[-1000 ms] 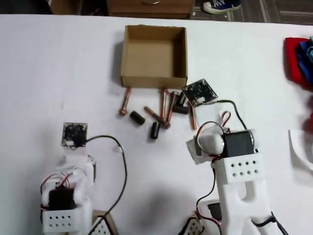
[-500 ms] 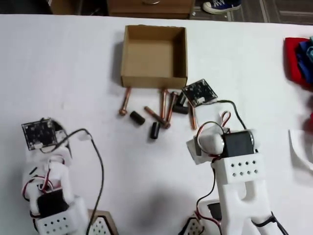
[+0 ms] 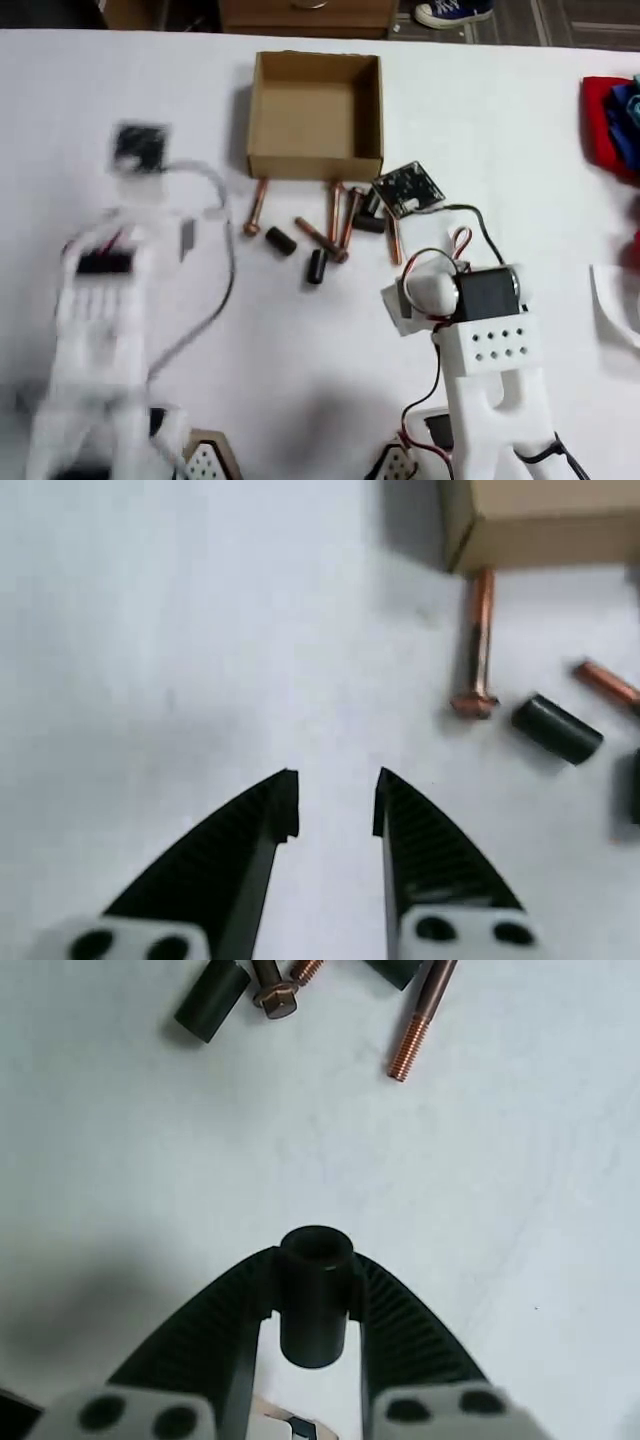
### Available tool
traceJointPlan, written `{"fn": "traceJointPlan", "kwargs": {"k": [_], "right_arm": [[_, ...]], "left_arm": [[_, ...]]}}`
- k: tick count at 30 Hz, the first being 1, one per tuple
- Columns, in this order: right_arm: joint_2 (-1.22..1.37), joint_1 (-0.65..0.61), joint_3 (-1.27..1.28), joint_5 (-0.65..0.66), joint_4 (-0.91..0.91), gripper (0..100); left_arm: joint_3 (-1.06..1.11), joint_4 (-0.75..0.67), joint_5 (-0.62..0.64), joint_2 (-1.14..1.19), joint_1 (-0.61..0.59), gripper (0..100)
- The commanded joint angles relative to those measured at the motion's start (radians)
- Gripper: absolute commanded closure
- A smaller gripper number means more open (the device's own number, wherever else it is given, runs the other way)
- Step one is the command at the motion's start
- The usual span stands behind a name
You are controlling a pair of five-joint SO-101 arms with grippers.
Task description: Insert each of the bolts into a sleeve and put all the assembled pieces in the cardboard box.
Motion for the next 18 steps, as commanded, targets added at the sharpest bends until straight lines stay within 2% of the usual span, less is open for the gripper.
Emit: {"fn": "traceJointPlan", "kwargs": {"k": [1,4,10,15,18], "right_arm": [[-0.035,0.010,-0.005,-0.002,-0.016,97.8],[-0.038,0.021,-0.005,-0.002,-0.016,97.8],[-0.035,0.099,-0.005,0.008,-0.016,97.8],[-0.031,0.122,-0.005,0.055,-0.016,97.8],[-0.031,0.134,-0.005,0.063,-0.016,97.8]], "left_arm": [[-0.487,0.256,0.084,0.476,0.089,85],[-0.765,0.388,0.152,0.718,0.097,85],[-1.210,0.601,0.149,1.080,0.126,85],[-1.503,0.747,0.149,1.267,0.187,85],[-1.587,0.760,0.152,1.332,0.224,85]]}}
